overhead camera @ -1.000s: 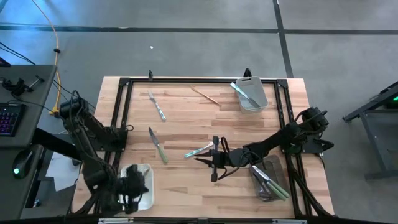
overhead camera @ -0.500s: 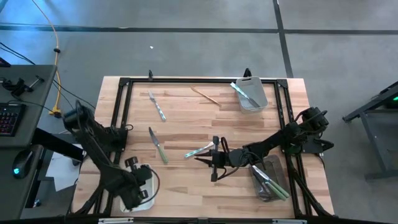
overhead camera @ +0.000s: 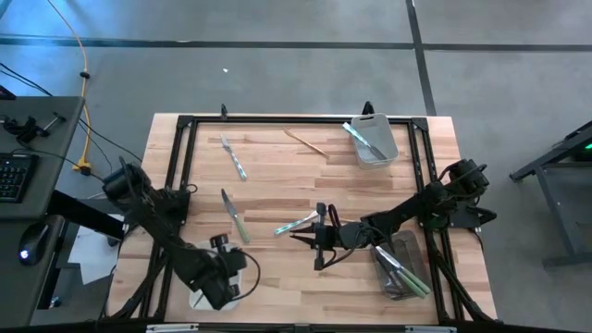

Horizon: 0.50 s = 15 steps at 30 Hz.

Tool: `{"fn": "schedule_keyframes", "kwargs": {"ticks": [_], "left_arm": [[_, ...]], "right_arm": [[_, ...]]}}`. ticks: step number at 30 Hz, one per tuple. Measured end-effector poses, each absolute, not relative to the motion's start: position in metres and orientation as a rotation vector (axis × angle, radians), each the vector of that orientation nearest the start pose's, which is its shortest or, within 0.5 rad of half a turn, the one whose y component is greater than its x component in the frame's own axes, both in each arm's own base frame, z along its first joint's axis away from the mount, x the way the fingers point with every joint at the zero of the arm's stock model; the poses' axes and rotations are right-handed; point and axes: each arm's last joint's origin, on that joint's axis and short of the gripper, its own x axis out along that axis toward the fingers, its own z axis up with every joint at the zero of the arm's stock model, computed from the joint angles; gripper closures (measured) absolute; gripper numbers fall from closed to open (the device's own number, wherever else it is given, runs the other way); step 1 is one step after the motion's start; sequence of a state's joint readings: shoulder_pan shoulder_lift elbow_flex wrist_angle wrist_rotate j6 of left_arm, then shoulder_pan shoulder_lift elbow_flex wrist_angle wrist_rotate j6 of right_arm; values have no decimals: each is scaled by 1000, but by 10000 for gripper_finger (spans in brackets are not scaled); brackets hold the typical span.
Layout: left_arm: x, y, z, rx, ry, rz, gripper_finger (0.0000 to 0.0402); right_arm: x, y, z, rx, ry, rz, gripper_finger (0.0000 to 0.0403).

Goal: Sort silverware by color (type)
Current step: Put the gold table knife into the white bin

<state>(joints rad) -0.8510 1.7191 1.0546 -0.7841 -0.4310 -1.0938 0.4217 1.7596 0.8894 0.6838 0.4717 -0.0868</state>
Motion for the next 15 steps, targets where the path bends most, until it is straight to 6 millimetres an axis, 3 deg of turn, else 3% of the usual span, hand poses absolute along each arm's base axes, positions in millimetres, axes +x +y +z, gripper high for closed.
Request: {"fn": "schedule_keyframes", "kwargs": {"ticks": [9, 15], "left_arm": [[229, -207, 178, -54, 1063, 258, 401], [211, -223, 207, -107, 936, 209, 401]], "right_arm": [[339, 137, 196, -172, 176, -42, 402], [344, 140, 203, -208, 205, -29, 402]]}}
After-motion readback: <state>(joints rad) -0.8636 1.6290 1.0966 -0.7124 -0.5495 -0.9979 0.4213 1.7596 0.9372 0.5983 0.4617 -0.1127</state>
